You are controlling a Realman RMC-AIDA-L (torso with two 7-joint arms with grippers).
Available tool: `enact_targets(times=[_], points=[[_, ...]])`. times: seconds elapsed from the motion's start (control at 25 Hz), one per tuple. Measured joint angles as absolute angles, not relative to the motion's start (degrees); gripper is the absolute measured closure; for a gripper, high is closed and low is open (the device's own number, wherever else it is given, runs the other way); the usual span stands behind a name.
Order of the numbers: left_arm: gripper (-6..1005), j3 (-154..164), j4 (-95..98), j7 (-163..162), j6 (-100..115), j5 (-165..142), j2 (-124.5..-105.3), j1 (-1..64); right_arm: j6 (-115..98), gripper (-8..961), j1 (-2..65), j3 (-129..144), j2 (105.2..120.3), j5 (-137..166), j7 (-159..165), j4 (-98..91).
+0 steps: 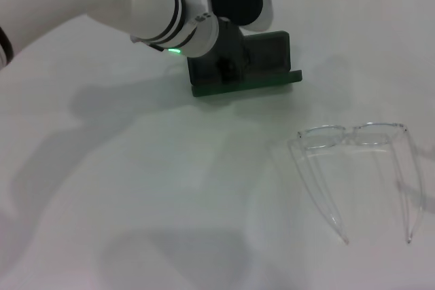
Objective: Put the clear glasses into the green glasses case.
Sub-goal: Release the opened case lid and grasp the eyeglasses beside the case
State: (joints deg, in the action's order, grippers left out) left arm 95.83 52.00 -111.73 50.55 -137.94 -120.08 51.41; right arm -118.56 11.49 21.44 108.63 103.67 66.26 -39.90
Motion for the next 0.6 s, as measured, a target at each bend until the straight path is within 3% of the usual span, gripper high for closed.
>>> enact_targets(times=[0.6], points=[[962, 98.81, 49.93, -111.76, 56.24, -133.54, -120.22, 52.21, -118.08, 195, 12.18, 21.44, 108.63, 103.8, 66.26, -39.81]])
